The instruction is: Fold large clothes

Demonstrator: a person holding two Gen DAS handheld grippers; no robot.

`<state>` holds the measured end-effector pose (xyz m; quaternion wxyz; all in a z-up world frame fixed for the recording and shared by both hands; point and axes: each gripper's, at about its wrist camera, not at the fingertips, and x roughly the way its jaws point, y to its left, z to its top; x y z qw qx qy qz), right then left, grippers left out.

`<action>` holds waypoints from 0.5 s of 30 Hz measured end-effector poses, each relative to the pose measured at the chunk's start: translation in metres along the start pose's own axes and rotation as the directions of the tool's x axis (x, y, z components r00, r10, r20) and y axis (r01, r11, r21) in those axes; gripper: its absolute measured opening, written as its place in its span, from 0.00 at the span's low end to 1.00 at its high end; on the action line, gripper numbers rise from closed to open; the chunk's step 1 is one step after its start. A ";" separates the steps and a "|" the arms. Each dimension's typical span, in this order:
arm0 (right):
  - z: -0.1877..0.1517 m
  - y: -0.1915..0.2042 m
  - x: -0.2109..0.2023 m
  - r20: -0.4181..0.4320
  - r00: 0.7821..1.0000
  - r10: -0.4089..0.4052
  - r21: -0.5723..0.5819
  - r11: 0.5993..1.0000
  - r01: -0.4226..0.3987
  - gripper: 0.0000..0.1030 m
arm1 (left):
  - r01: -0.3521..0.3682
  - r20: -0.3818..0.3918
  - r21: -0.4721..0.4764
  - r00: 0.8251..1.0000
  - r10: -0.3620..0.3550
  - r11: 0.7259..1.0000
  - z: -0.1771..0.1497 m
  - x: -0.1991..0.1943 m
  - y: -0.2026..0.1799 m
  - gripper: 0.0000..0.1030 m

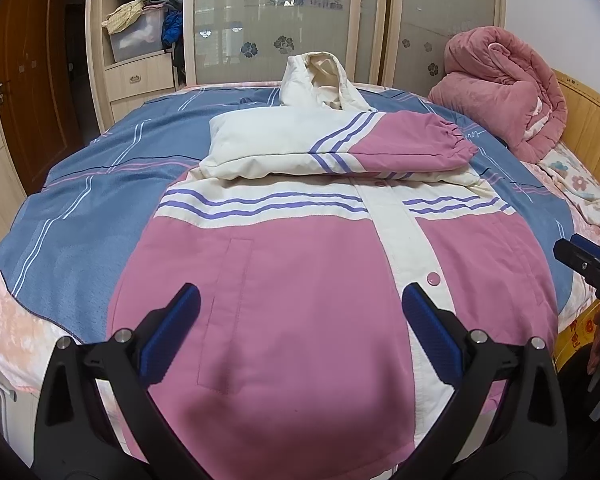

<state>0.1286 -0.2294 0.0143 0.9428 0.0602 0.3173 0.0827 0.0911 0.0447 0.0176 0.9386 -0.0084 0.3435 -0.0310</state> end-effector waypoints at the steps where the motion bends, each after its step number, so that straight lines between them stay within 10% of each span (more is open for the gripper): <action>1: 0.000 0.000 0.000 -0.001 1.000 0.002 -0.001 1.000 -0.002 0.99 | 0.002 -0.002 0.000 1.000 -0.002 1.000 0.000 0.000 0.000 0.98; 15: 0.000 0.009 0.006 -0.014 1.000 0.012 -0.017 1.000 -0.012 0.99 | 0.015 -0.009 0.001 1.000 -0.015 1.000 0.001 0.002 0.001 0.98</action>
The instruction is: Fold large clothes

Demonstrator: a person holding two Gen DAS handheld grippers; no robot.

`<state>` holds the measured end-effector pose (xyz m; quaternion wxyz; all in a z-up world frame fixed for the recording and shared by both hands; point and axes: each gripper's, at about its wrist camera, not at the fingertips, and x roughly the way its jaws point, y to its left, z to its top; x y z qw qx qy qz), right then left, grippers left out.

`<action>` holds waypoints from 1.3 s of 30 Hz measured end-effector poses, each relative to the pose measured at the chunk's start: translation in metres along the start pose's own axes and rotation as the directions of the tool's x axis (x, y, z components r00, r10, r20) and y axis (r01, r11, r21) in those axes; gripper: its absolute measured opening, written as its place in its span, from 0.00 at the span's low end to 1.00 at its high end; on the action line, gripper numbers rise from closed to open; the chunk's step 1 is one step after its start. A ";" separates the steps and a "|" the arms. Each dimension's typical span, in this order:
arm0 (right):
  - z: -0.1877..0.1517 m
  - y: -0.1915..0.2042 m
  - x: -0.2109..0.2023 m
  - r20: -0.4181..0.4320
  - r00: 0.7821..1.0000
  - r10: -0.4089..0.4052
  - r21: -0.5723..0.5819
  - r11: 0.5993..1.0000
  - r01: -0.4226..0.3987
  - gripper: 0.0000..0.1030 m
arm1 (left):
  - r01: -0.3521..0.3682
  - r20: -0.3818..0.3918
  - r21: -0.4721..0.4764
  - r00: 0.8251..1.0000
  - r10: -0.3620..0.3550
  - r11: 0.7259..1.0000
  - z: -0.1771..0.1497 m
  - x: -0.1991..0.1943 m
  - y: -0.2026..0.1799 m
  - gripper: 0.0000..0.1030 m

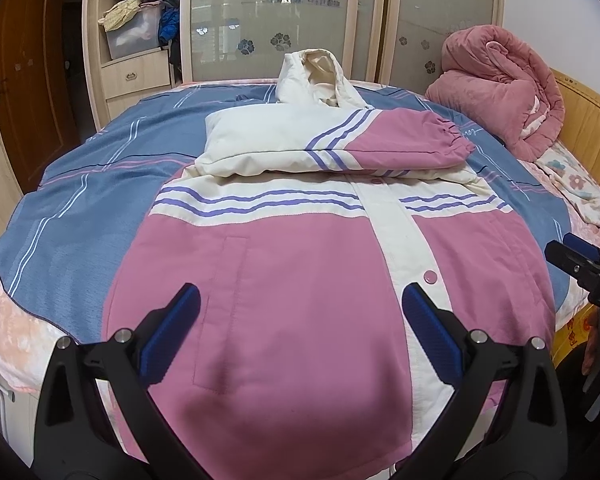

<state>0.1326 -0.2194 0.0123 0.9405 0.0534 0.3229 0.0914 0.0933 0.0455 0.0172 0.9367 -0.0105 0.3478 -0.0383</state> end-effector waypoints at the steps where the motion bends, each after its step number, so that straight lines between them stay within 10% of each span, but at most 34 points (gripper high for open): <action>1: 0.000 0.000 0.000 0.001 1.000 0.002 0.001 1.000 -0.002 0.99 | 0.000 0.000 0.000 1.000 0.000 1.000 0.000 0.000 0.000 0.98; 17: 0.011 0.012 -0.002 0.020 0.993 0.119 0.026 0.993 -0.119 0.99 | 0.061 -0.107 -0.123 0.991 -0.075 0.991 0.041 0.041 0.033 0.98; 25: 0.017 0.015 0.001 0.024 0.983 0.183 0.041 0.982 -0.184 0.99 | 0.049 -0.109 -0.056 0.993 -0.055 0.997 0.162 0.113 0.028 0.92; 39: 0.024 0.006 0.018 -0.023 0.961 0.276 0.096 0.957 -0.272 0.99 | -0.174 -0.128 0.030 0.976 0.176 0.984 0.379 0.300 -0.012 0.91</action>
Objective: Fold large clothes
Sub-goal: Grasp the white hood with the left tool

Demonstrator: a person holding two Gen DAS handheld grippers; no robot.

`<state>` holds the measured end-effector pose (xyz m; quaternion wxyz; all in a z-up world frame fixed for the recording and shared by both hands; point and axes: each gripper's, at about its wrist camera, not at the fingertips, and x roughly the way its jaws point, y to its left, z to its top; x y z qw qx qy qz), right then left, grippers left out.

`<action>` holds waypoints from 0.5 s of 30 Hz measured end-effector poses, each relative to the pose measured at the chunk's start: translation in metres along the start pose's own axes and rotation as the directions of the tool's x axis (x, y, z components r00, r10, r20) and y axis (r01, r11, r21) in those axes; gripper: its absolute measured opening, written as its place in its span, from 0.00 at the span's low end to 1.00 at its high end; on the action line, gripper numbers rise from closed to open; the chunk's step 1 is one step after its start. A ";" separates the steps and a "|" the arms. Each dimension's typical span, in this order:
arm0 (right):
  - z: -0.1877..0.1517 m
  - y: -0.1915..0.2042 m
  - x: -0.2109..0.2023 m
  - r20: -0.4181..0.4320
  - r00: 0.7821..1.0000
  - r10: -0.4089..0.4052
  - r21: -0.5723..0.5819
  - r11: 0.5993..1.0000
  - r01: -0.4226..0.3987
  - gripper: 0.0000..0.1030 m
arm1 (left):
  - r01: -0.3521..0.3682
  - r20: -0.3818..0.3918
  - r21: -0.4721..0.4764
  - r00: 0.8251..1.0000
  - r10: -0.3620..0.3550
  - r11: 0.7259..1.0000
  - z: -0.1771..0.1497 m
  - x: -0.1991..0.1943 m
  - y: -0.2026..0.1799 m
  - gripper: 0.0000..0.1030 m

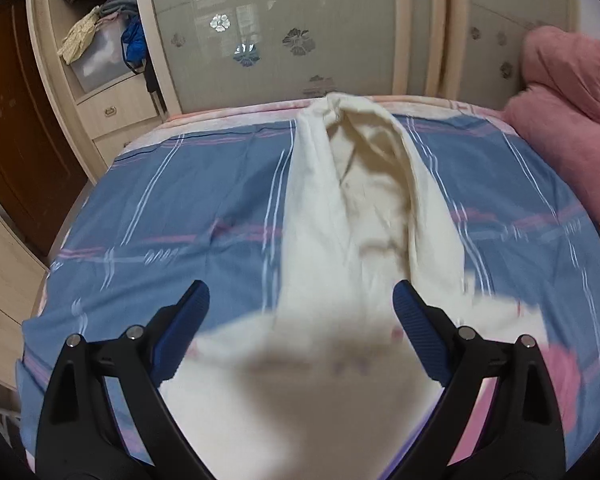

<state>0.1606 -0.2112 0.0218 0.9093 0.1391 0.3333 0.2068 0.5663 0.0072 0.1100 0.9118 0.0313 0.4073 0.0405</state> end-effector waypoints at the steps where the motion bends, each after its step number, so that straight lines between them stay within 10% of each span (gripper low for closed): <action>1: 0.000 -0.001 0.000 -0.003 1.000 0.003 0.003 1.000 -0.003 0.99 | -0.005 -0.001 -0.003 1.000 0.005 1.000 0.010 0.009 -0.004 0.91; 9: 0.000 -0.016 0.004 -0.041 0.999 -0.014 0.030 0.999 0.016 0.99 | -0.144 -0.080 -0.003 0.986 0.143 0.990 0.055 0.103 -0.032 0.89; 11: -0.001 -0.021 0.002 -0.042 0.999 -0.022 0.042 0.999 0.024 0.99 | -0.134 -0.129 -0.024 0.983 0.130 0.991 0.054 0.123 -0.030 0.77; 13: 0.000 -0.025 0.002 -0.042 0.999 -0.030 0.051 0.998 0.032 0.99 | -0.114 -0.167 -0.037 0.980 0.107 0.993 0.050 0.136 -0.022 0.37; 15: 0.000 -0.027 0.003 -0.045 0.998 -0.034 0.058 0.998 0.037 0.99 | -0.115 -0.205 -0.059 0.974 0.101 0.992 0.044 0.145 -0.012 0.20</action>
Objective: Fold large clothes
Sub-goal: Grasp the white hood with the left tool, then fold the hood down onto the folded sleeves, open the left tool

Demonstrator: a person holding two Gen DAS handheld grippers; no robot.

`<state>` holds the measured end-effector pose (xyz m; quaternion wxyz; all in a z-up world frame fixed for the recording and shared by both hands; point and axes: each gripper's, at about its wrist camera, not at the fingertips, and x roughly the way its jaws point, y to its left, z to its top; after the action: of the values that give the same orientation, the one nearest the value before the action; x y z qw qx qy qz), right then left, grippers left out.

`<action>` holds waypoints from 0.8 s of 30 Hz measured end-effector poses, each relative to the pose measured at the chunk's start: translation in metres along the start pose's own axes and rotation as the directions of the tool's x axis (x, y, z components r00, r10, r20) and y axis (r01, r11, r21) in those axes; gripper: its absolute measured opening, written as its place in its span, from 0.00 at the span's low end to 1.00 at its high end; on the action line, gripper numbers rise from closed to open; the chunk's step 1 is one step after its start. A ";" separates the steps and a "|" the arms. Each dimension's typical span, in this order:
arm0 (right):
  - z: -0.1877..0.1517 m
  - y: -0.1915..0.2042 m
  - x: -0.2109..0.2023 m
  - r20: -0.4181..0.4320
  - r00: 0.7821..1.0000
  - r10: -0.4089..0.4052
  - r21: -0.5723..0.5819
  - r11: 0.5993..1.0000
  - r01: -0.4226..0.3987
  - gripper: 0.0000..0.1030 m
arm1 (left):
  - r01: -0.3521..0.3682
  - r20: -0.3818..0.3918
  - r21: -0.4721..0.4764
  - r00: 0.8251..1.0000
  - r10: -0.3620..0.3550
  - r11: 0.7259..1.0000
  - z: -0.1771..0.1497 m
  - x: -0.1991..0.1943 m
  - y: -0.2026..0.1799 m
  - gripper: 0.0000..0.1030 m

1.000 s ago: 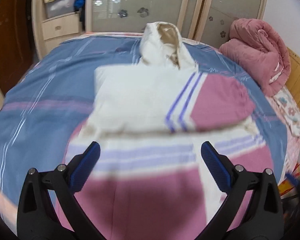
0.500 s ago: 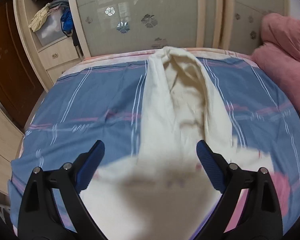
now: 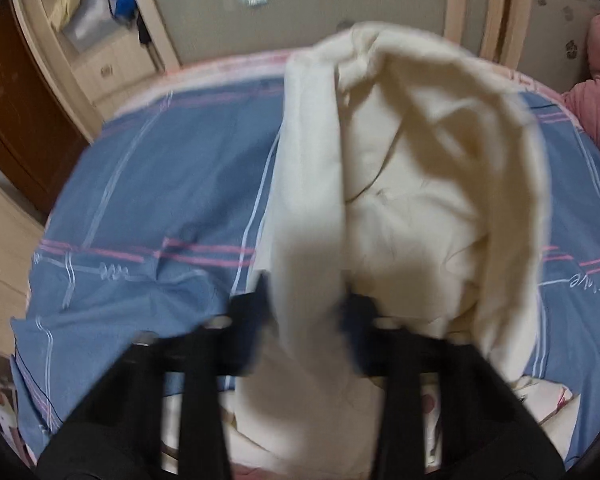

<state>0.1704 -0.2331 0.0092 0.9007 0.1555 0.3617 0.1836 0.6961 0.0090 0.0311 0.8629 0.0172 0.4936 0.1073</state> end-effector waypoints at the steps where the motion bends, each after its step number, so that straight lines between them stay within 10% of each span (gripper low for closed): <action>1: 0.000 0.000 0.000 -0.001 1.000 0.001 0.000 1.000 -0.001 0.99 | 0.006 0.004 -0.030 1.000 -0.006 1.000 -0.002 0.000 0.010 0.15; 15: 0.000 0.012 0.010 -0.017 1.000 0.006 -0.032 0.999 -0.007 0.99 | 0.209 -0.061 -0.090 0.975 -0.215 0.974 -0.046 -0.021 0.129 0.11; 23: -0.002 0.021 0.017 -0.036 0.999 -0.014 -0.041 0.999 0.013 0.99 | 0.187 -0.157 -0.159 0.965 -0.212 0.969 -0.085 0.030 0.157 0.30; 24: -0.002 0.023 0.020 -0.039 0.999 -0.016 -0.049 0.999 0.014 0.99 | 0.162 -0.151 -0.149 0.971 -0.185 0.975 -0.086 0.029 0.157 0.45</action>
<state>0.1771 -0.2033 0.0058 0.8983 0.1269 0.3760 0.1887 0.6104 0.1615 -0.0158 0.8245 -0.0937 0.5542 0.0656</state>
